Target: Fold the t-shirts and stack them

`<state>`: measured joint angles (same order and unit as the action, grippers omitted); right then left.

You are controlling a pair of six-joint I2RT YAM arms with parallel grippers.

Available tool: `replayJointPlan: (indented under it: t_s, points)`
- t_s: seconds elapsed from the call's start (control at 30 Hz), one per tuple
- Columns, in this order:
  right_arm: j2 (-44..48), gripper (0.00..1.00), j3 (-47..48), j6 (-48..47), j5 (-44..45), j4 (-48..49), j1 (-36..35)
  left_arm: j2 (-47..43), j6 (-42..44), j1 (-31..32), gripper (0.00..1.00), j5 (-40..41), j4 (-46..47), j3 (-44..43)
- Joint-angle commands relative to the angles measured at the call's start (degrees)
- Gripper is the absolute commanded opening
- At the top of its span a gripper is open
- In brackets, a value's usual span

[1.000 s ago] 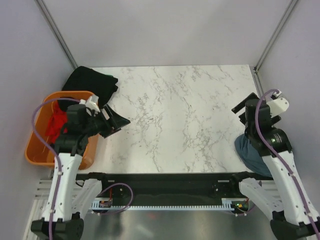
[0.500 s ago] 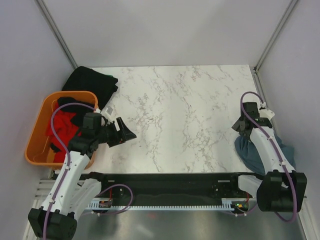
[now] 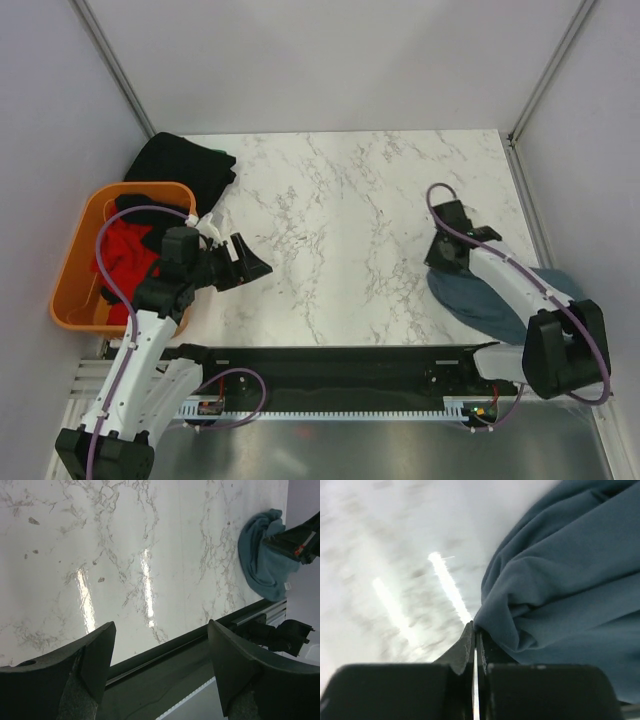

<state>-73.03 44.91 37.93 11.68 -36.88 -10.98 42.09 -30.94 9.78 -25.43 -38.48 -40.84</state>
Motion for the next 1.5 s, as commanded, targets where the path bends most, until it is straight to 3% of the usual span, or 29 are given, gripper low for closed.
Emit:
replayJointPlan:
  t_s: [0.0, 0.1, 0.2, 0.33, 0.53, 0.57, 0.6, 0.63, 0.67, 0.7, 0.9, 0.97, 1.03, 1.07, 1.17, 1.27, 1.47]
  points:
    - [-4.10, 0.00, 16.98, -0.22, -6.41, 5.43, -16.98, -0.51, 2.29, 0.24, 0.81, 1.17, 2.27, 0.32]
    - [-8.16, 0.00, 30.01, -1.81, -3.17, 2.44, -27.47, -1.04, 2.20, 0.24, 0.82, 1.79, 2.27, 0.41]
    - [-8.09, 0.00, 32.79, 0.63, -0.35, -0.20, -29.18, -1.39, 2.20, 0.24, 0.82, 2.23, 2.18, 0.50]
    - [-3.09, 0.00, 28.41, 2.67, 8.96, -4.06, -28.31, -1.74, 2.11, 0.33, 0.82, 2.49, 2.09, 0.41]
    - [8.33, 0.02, 16.11, 3.20, 8.79, -4.69, -20.57, -1.74, 1.93, 0.33, 0.81, 3.02, 2.00, 0.32]
    - [9.48, 0.10, 14.35, 3.46, 8.62, -4.69, -20.31, -1.83, 1.93, 0.33, 0.81, 3.11, 2.00, 0.41]
    - [11.14, 0.31, 10.94, 3.81, 8.27, -4.43, -19.87, -1.83, 1.76, 0.33, 0.82, 3.28, 2.00, 0.41]
    - [11.51, 0.78, 9.43, 4.51, 8.09, -4.69, -19.61, -1.92, 1.76, 0.33, 0.81, 3.37, 2.00, 0.41]
    - [11.60, 0.92, 8.02, 5.13, 8.18, -4.95, -19.43, -1.83, 1.67, 0.33, 0.81, 3.46, 2.00, 0.50]
    - [10.82, 0.98, 5.92, 5.83, 8.27, -6.26, -18.56, -1.92, 1.58, 0.33, 0.82, 3.63, 2.00, 0.41]
    - [11.15, 0.95, 4.22, 6.19, 4.06, -3.40, -19.24, -1.39, 1.58, 0.41, 0.81, 3.72, 1.92, 0.41]
    - [11.25, 0.94, 5.27, 6.89, 2.74, -1.01, -22.57, -1.39, 1.32, 0.41, 0.81, 4.24, 1.92, 0.50]
    - [8.54, 0.93, 9.31, 8.38, 3.60, 0.06, -30.21, -1.48, 0.97, 0.41, 0.81, 4.86, 2.00, 0.50]
    - [4.17, 0.92, 13.24, 8.73, 4.74, -0.12, -36.50, -1.57, 0.88, 0.41, 0.81, 5.73, 1.92, 0.50]
    - [-6.89, 0.93, 21.41, 9.18, 9.67, -1.17, -45.75, -2.27, 0.27, 0.41, 0.81, 6.97, 1.92, 0.50]
    - [-18.84, 0.93, 29.76, 8.48, 10.11, -0.91, -51.31, -3.32, 0.26, 0.41, 0.81, 7.32, 1.65, 0.50]
    - [-37.41, 0.94, 46.12, 5.58, 8.27, -1.70, -55.28, -6.40, -0.17, 0.50, 0.81, 10.91, 0.42, 0.23]
